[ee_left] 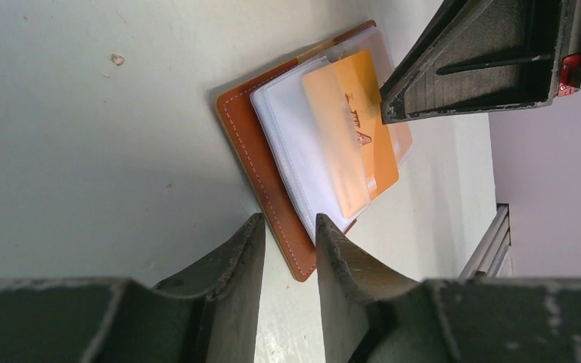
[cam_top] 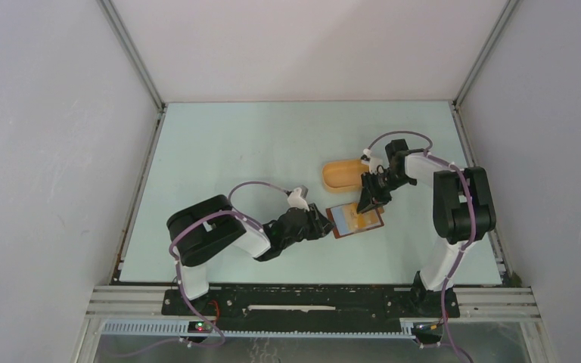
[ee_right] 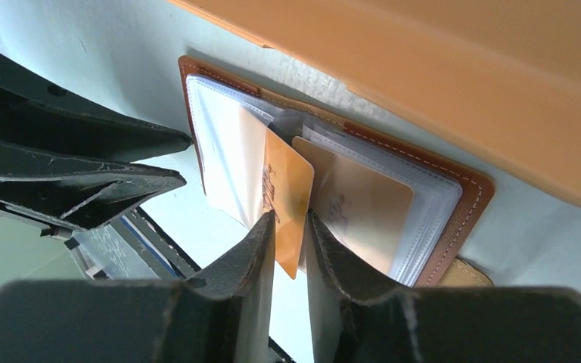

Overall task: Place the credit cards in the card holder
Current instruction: Insert the credit card into the card holder.

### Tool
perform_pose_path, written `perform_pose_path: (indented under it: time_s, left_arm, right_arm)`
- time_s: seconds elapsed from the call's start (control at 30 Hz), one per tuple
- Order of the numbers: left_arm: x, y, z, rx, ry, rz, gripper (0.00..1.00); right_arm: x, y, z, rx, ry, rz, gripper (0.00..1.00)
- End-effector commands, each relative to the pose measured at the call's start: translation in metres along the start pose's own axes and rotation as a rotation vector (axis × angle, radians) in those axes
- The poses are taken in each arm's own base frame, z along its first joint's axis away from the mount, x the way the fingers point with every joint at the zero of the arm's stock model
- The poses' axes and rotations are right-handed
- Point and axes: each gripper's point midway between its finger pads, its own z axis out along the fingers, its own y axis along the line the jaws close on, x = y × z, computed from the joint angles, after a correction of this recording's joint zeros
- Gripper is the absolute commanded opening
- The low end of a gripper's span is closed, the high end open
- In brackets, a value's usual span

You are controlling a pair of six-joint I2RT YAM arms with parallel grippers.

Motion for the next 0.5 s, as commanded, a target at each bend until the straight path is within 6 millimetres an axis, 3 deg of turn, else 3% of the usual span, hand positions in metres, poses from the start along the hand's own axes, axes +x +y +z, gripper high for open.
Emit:
perform_pose_path:
  time_s: [0.0,0.23,0.47]
  left_arm:
    - [0.013,0.023,0.003,-0.081,0.056,0.05,0.36]
    - [0.016,0.021,0.006,-0.073,0.072,0.049,0.35]
    - [0.016,0.019,0.007,-0.065,0.077,0.048,0.34]
  right_arm:
    - [-0.008,0.001,0.0,0.005,-0.003,-0.026,0.27]
    - [-0.007,0.008,0.012,-0.017,0.019,-0.026,0.14]
    - [-0.004,0.021,0.022,-0.074,0.053,-0.017,0.12]
